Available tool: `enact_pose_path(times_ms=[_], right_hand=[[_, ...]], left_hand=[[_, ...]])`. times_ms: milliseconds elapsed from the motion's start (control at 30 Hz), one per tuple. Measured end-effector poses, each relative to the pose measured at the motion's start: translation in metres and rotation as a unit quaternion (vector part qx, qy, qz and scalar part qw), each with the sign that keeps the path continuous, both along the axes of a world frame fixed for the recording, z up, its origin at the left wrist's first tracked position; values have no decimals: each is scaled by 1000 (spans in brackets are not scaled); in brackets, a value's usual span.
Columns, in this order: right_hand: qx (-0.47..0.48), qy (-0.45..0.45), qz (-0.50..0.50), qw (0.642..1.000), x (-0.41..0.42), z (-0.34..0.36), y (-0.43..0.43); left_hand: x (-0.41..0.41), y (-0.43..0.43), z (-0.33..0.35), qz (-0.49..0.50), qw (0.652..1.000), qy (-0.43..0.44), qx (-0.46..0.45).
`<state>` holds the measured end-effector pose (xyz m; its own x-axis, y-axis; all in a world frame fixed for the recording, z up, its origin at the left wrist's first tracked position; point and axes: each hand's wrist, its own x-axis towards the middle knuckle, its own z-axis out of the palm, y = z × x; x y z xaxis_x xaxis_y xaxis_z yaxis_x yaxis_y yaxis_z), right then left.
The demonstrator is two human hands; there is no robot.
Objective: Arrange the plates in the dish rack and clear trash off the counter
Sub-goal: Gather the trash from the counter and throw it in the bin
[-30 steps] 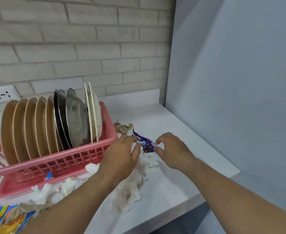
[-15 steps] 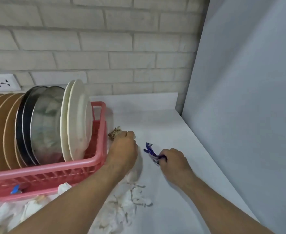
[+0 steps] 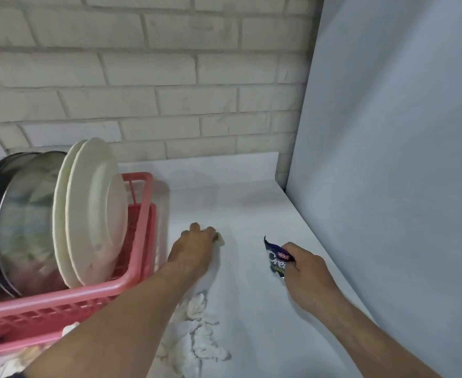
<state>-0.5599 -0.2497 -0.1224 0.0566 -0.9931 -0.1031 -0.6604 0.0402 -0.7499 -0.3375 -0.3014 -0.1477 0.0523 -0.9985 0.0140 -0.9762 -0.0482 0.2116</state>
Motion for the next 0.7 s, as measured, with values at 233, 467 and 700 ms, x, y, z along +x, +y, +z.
enact_pose_path(times_ms=[233, 467, 700], right_hand=[[-9, -33, -29, 999, 26, 7, 2], [34, -104, -22, 994, 50, 13, 25], [-25, -31, -4, 999, 69, 18, 71]], left_hand=[[2, 16, 35, 40, 964, 236, -118], [9, 52, 62, 27, 964, 225, -142], [17, 103, 83, -77, 933, 295, -191]])
